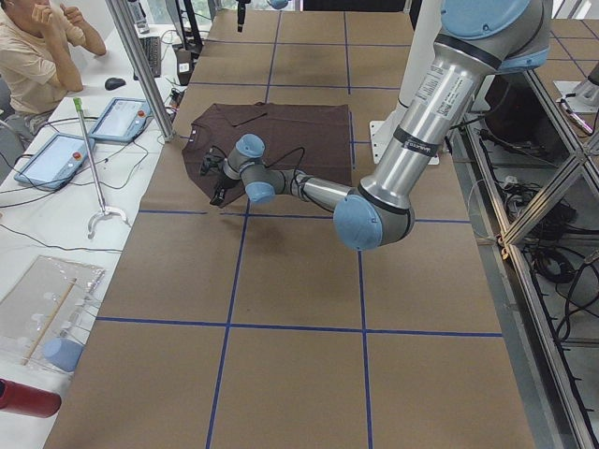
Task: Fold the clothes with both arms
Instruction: 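Release the sleeve and raise the right gripper away while the left gripper approaches, then grasp the sleeve nearest the left gripper and fold it inward over the shirt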
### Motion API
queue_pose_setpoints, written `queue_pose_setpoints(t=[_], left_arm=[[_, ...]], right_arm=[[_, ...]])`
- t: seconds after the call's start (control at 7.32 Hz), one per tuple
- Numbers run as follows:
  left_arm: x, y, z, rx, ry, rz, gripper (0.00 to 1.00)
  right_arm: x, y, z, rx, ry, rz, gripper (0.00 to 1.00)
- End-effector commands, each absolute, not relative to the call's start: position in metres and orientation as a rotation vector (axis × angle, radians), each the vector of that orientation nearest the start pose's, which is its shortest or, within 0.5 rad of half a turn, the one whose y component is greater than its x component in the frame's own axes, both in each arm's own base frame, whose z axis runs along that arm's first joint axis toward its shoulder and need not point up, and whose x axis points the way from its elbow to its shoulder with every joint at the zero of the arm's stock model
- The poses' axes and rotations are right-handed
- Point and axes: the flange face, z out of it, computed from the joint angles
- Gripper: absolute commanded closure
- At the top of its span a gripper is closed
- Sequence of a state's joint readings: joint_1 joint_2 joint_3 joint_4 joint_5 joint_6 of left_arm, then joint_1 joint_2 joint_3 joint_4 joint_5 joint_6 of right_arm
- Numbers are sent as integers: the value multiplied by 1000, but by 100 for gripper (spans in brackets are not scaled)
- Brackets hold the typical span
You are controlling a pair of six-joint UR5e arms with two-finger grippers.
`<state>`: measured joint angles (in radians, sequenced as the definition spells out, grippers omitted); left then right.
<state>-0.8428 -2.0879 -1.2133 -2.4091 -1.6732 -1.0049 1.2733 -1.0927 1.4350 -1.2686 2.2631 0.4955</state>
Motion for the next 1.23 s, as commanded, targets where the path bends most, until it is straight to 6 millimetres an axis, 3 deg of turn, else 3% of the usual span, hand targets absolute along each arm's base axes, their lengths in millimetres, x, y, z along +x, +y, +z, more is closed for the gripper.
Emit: queue_pose_setpoints(t=[0.0, 0.41, 1.09], left_arm=[[411, -627, 449, 570, 796, -199, 33], [423, -627, 453, 563, 797, -188, 34], [425, -625, 454, 561, 797, -186, 43]], right_arm=[[-136, -681, 411, 312, -849, -37, 0], [-137, -682, 413, 307, -844, -35, 0], [-138, -683, 415, 303, -841, -35, 0]])
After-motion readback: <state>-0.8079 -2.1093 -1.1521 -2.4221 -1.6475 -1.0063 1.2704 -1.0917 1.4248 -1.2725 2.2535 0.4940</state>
